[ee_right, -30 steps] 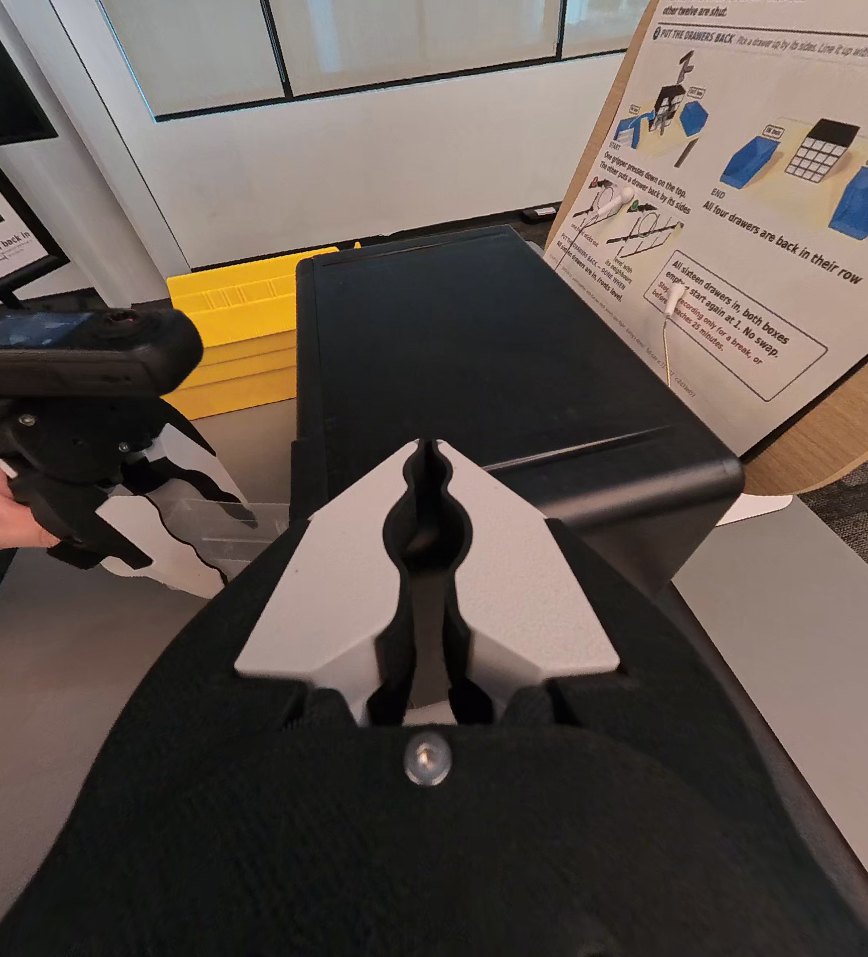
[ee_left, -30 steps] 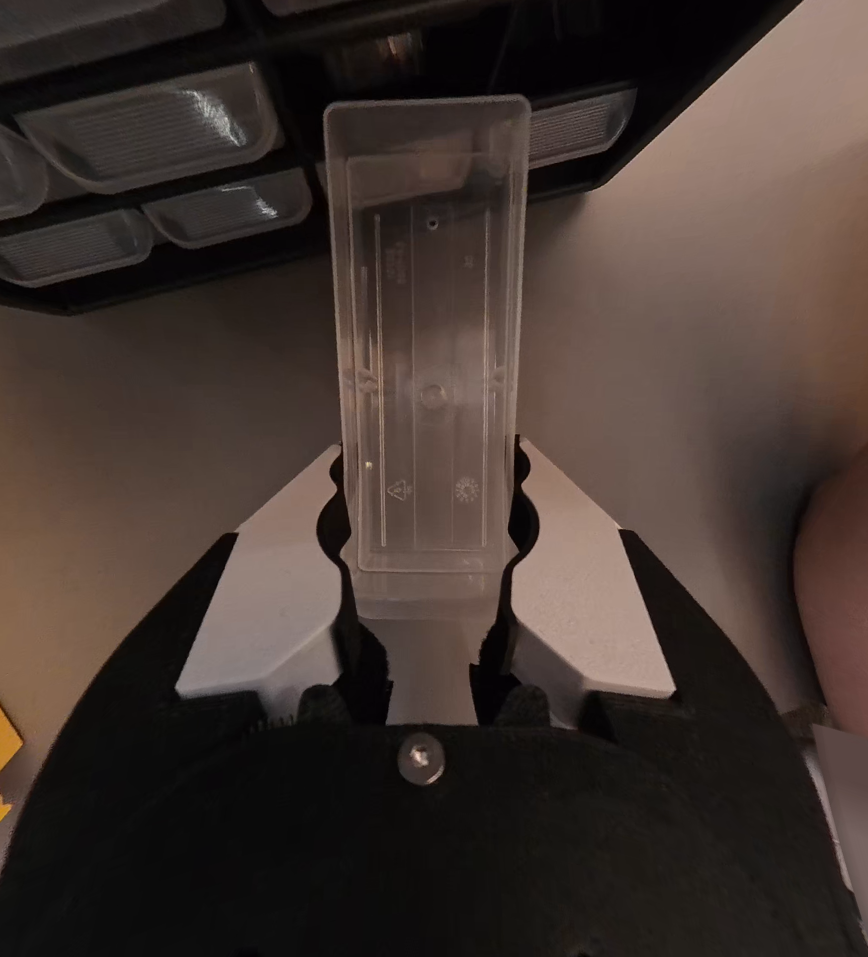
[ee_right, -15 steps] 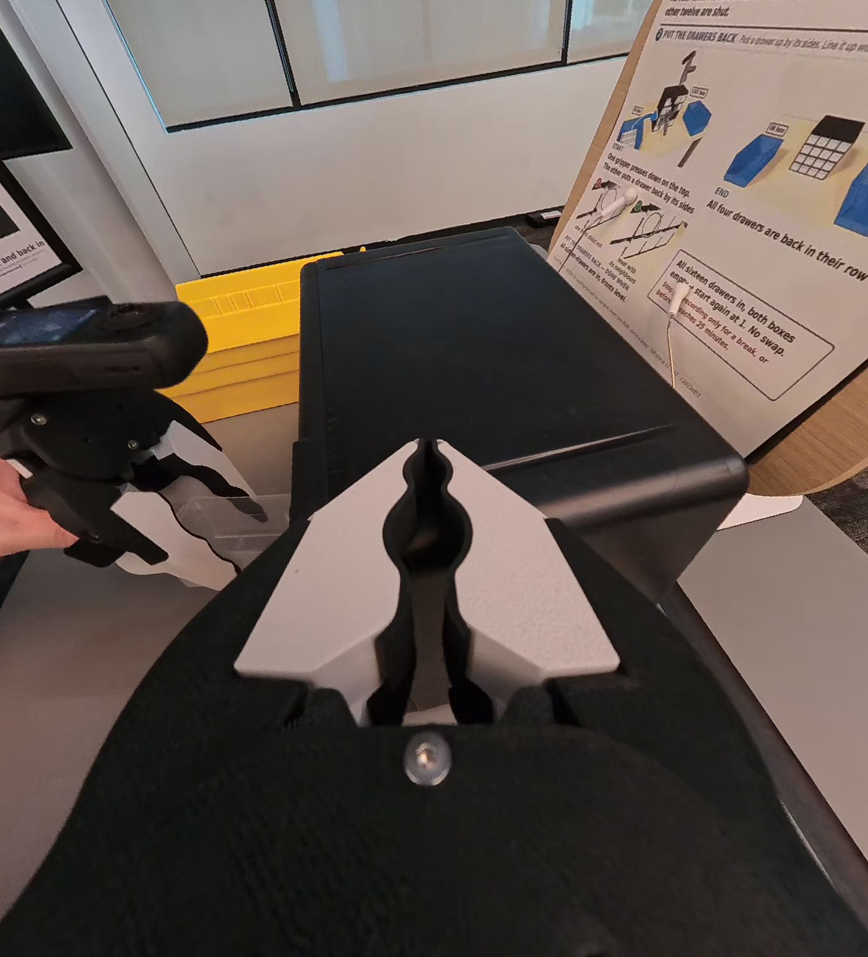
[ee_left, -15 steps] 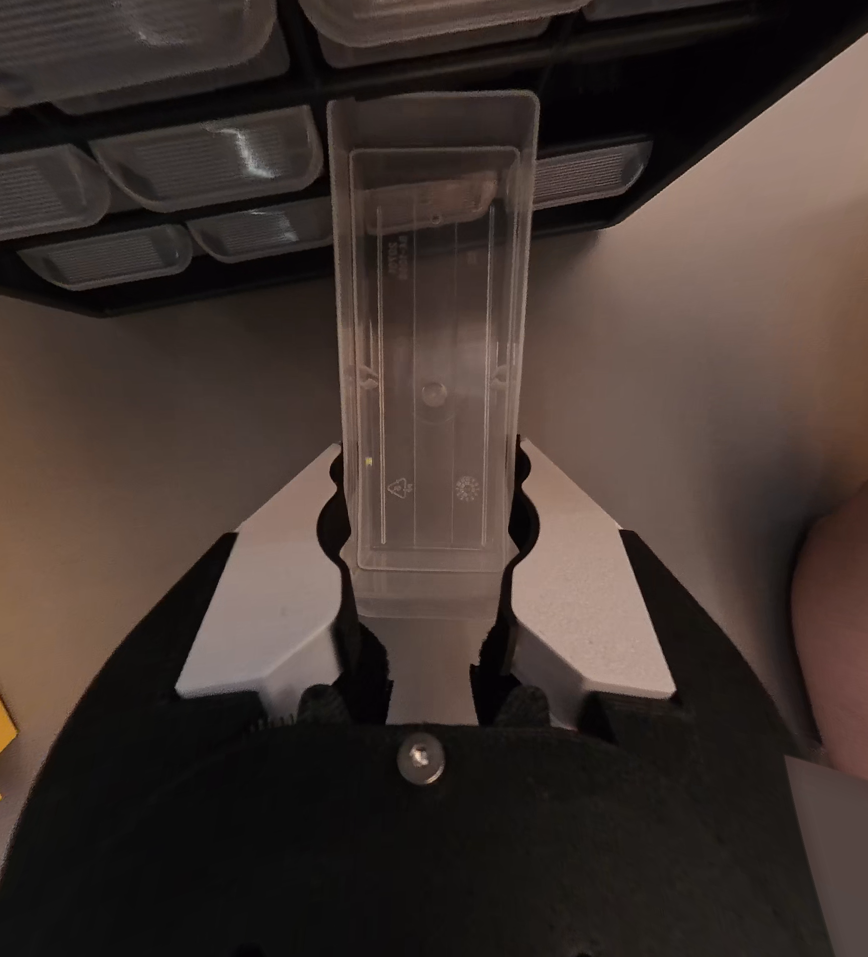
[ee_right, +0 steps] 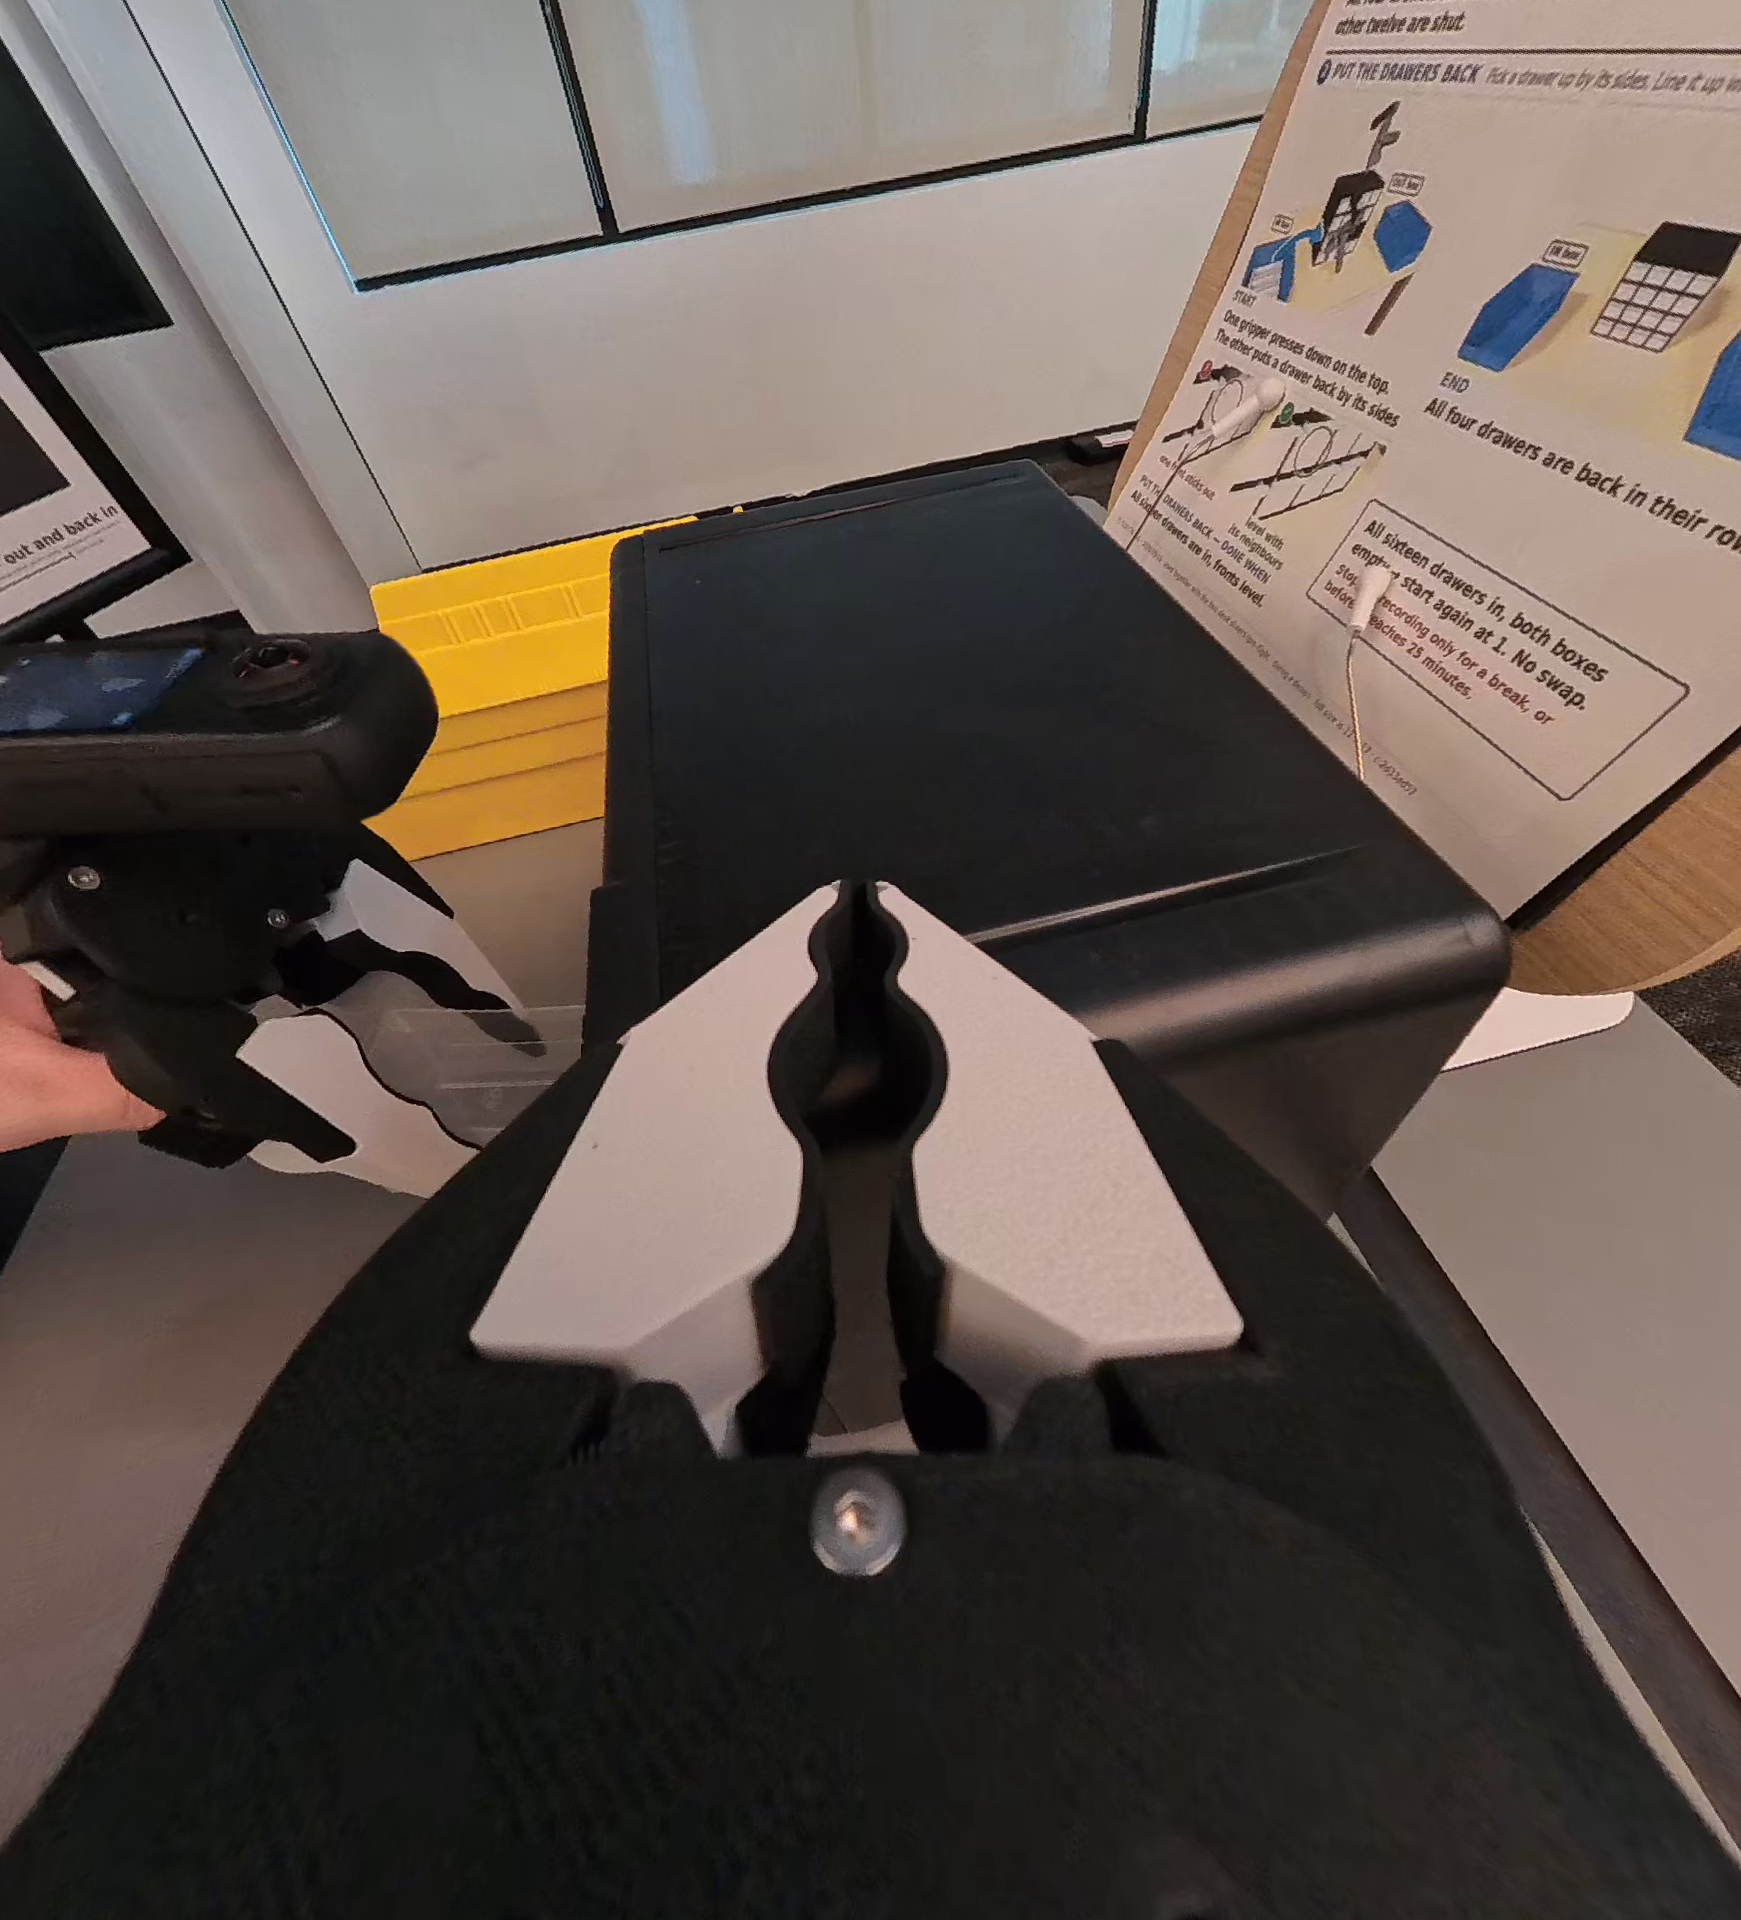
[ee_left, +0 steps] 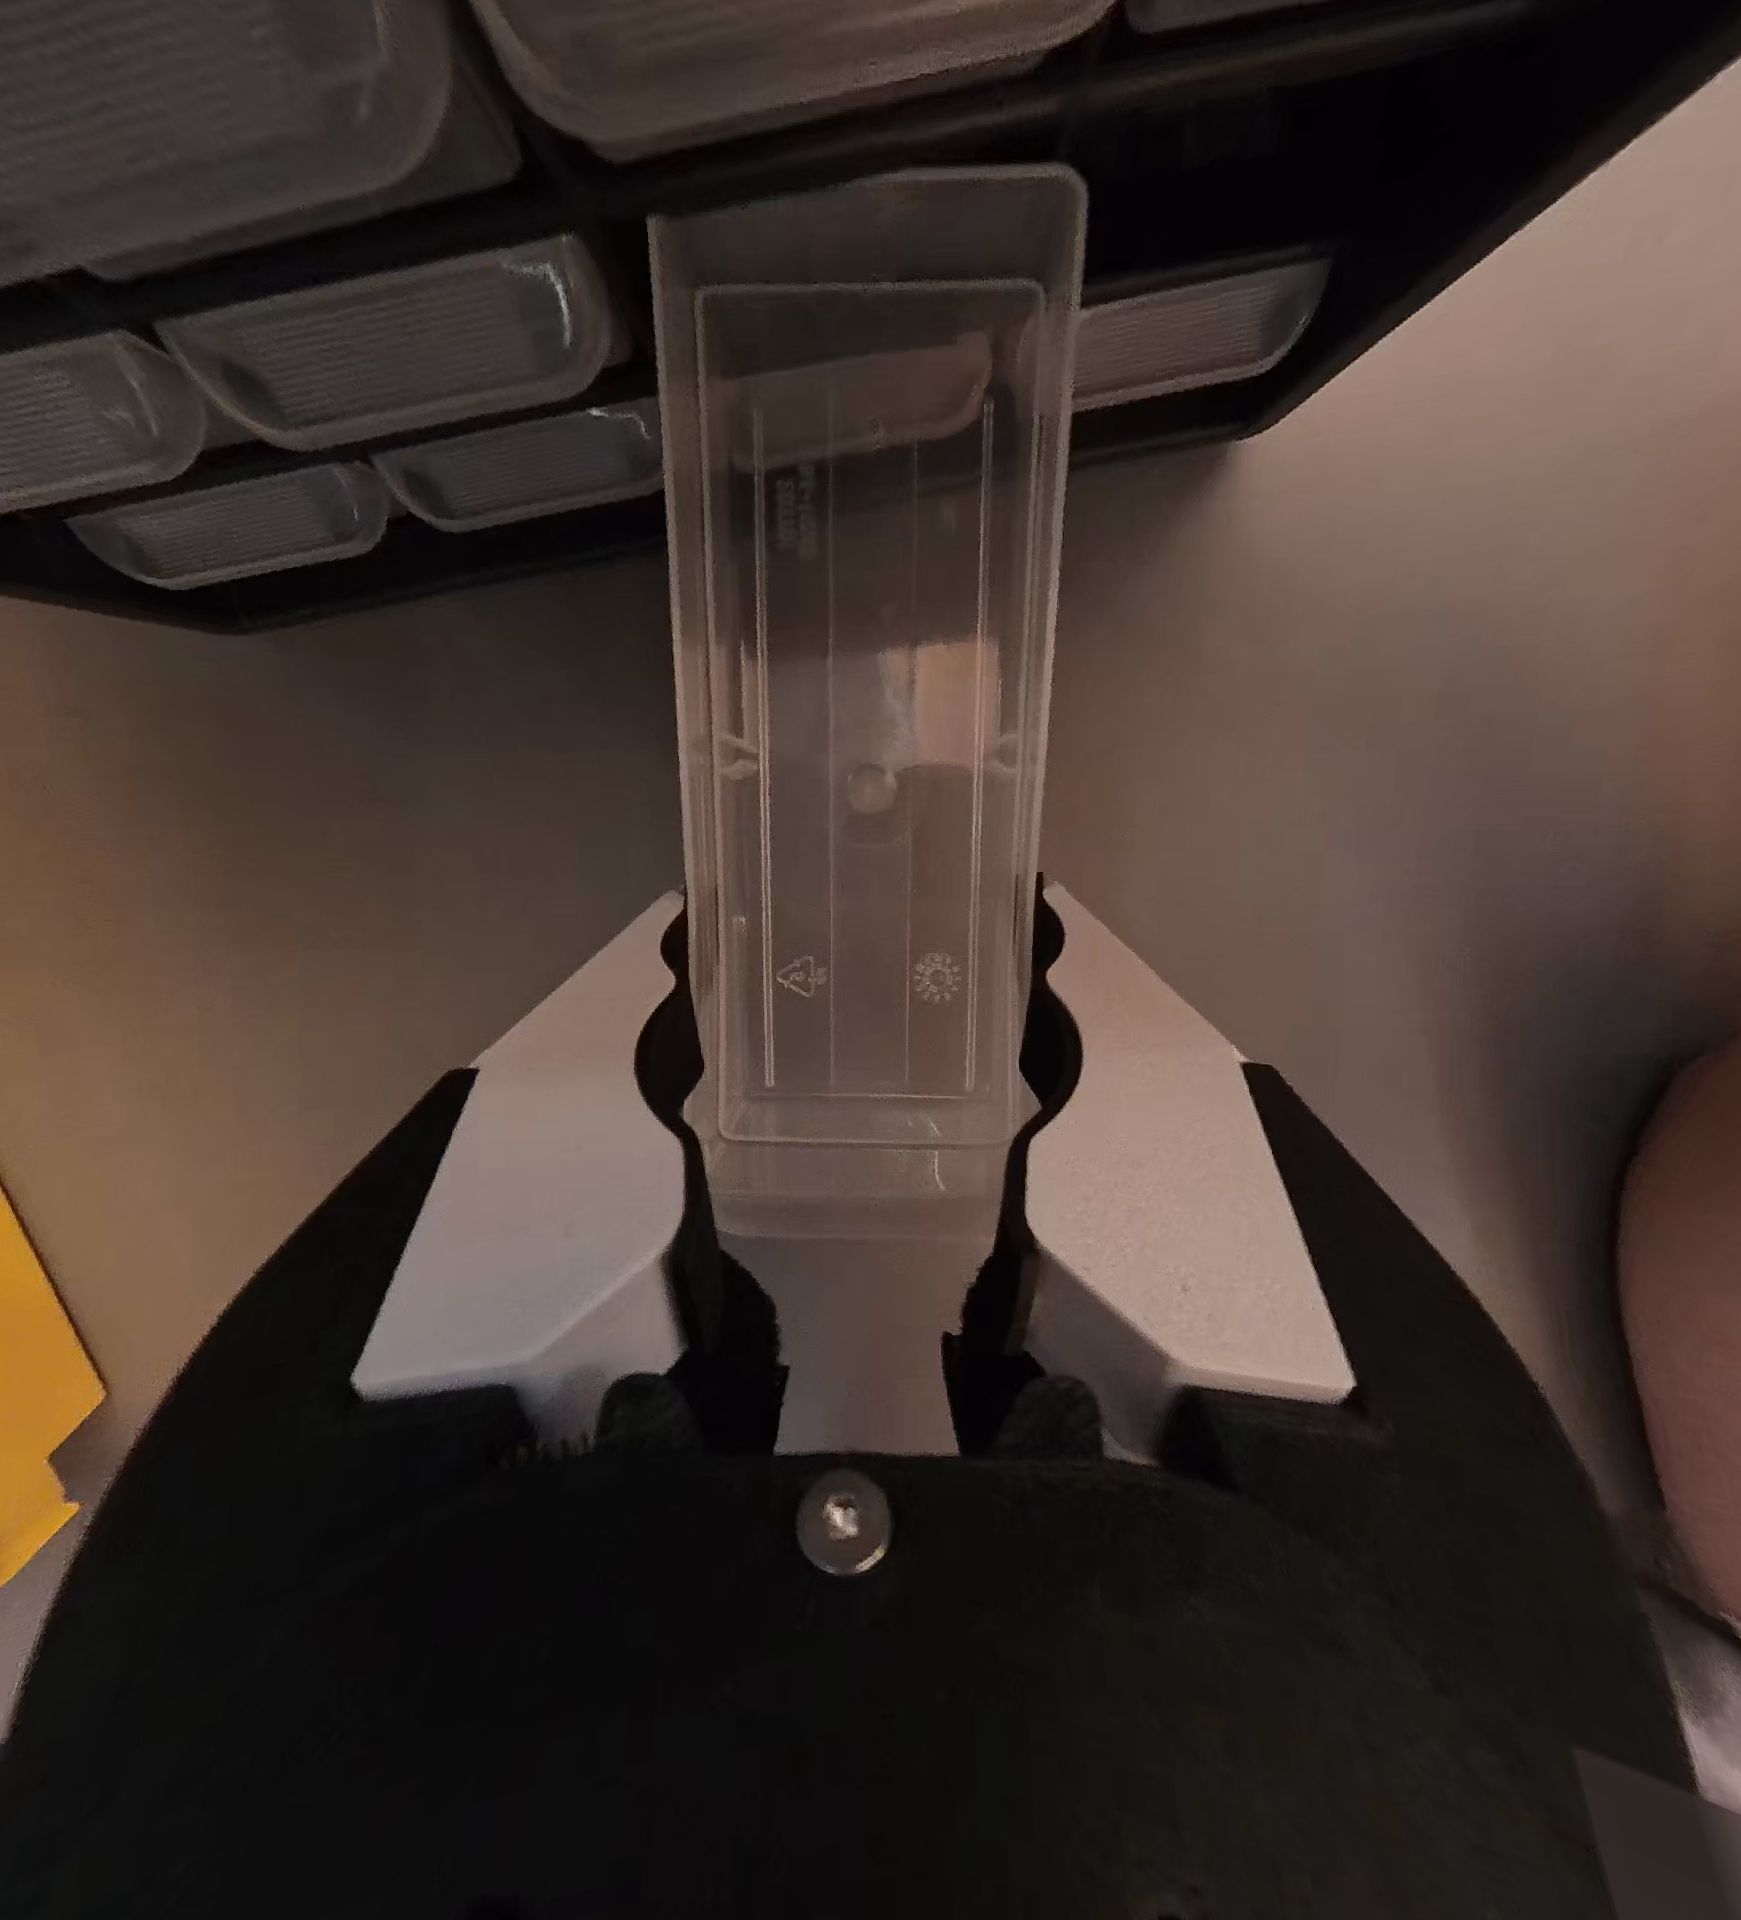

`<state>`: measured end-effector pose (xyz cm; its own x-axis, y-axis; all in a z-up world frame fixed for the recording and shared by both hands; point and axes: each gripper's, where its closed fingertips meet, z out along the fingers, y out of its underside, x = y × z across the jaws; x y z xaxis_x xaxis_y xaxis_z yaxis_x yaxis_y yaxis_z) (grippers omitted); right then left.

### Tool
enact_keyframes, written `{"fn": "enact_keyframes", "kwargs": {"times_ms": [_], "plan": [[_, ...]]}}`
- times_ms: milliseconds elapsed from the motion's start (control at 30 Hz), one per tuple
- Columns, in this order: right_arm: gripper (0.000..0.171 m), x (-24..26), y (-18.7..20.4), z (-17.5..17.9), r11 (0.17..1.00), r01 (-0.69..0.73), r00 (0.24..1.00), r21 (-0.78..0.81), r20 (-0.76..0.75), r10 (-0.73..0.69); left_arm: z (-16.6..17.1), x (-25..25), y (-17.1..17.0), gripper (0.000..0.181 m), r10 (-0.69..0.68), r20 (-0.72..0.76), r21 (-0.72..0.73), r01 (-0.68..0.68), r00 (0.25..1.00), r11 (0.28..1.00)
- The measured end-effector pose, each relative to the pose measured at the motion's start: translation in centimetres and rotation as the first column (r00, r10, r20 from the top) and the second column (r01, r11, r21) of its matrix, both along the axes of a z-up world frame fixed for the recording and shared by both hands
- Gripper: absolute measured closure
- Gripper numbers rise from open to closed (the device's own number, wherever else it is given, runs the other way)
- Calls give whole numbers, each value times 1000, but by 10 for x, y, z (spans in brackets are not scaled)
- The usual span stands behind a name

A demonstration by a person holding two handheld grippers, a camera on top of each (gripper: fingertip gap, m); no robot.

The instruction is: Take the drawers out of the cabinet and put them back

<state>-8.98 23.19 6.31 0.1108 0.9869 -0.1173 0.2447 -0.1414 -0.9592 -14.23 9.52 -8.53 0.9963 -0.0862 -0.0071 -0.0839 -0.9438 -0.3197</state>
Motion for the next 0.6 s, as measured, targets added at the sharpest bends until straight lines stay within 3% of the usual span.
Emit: {"fn": "enact_keyframes", "kwargs": {"times_ms": [600], "plan": [[171, 0, 0, 0, 1000, -10, 1000, -13, -13, 9, -5, -4, -1, 120, 49, 43, -16, -48, 998, 999]]}}
